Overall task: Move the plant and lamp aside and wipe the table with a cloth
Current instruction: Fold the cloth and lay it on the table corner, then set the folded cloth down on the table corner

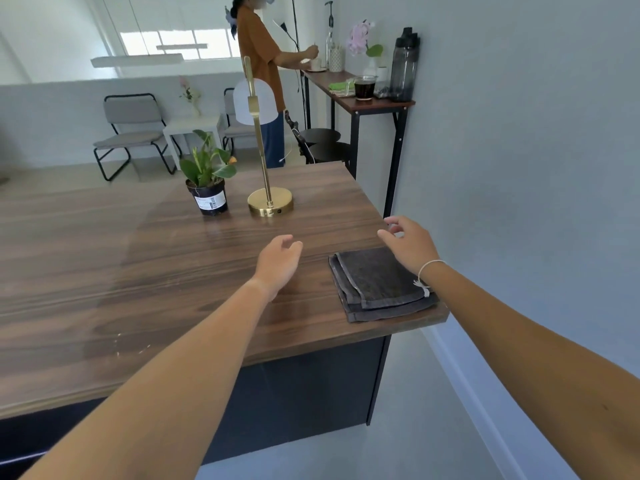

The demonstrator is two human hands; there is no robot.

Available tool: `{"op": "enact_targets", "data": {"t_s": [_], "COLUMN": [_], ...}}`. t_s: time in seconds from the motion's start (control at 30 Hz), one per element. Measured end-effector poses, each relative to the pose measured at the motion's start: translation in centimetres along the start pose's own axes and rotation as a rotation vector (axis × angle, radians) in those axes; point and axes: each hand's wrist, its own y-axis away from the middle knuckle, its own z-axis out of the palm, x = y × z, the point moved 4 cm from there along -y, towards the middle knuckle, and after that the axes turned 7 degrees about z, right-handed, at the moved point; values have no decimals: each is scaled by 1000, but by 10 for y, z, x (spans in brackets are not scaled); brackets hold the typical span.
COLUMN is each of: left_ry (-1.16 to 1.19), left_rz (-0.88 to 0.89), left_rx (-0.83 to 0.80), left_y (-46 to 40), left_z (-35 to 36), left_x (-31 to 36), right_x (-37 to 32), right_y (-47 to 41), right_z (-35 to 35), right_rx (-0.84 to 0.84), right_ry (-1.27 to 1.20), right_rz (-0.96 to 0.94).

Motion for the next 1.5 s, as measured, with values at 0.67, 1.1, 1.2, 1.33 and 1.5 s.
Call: {"op": "enact_targets", "data": {"t_s": [0.67, 1.1, 1.2, 1.33, 1.5], "left_ry": [-74, -67, -33, -11, 25], "left_rz": [-26, 19, 40, 89, 134], "left_rx": [261, 133, 117, 113, 130], "left_y": [-34, -170, -197, -217, -237], "left_z": [-117, -170, -172, -166, -156], "left_x": [-41, -90, -95, -98, -95], "right_x": [-72, -97, -97, -94, -93], "right_y": [-45, -139, -154, -166, -181], "right_z": [105, 207, 221, 233, 238], "right_rx": [-160, -70, -40, -25, -35], "right_ry": [-93, 18, 87, 135, 165], "right_rz": [-76, 46, 56, 82, 77]}}
